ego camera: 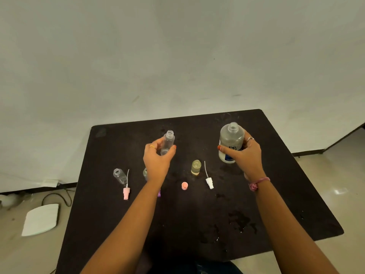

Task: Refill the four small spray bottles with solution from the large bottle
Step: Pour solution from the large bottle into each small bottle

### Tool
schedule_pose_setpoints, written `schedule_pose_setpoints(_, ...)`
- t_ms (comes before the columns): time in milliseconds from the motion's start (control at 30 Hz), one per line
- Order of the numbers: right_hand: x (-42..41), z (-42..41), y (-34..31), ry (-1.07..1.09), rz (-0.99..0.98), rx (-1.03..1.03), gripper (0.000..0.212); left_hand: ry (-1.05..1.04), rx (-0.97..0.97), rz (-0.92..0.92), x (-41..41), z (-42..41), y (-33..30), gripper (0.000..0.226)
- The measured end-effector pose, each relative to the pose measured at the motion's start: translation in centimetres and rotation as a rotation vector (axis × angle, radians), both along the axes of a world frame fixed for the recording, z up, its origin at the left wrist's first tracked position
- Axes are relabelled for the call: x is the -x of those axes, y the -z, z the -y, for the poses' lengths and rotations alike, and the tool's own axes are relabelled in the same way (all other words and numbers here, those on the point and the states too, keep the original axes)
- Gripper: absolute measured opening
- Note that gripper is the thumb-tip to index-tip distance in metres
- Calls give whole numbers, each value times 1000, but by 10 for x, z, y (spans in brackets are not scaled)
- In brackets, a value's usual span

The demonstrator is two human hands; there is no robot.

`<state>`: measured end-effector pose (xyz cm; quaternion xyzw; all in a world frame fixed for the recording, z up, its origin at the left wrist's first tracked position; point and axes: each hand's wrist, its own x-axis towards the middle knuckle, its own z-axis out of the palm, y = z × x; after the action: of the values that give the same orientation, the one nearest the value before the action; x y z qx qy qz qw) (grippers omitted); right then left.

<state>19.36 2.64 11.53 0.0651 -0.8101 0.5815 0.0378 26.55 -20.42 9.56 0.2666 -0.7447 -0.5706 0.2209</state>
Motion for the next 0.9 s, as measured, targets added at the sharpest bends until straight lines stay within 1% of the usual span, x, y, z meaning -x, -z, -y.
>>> schedule_pose_setpoints(200,11,7,-29,8,-29,27,72,9,24,-122,-3,0,-55,39)
schedule_pose_setpoints(433,26,7,-75,-61,-103,-9,71,72,-72,-227,6,-18,-112,46)
schedule_pose_setpoints(567,31,3,-107,-88,-163,-4,68,93,-59,-265,11,-34,-138,42)
schedule_pose_setpoints(733,36,-5,-147,-121,-207,-13,67,99,-57,-293,21,-54,-160,47)
schedule_pose_setpoints(900,41,-13,-184,-167,-286,-81,66,97,-52,-306,31,-69,-178,49)
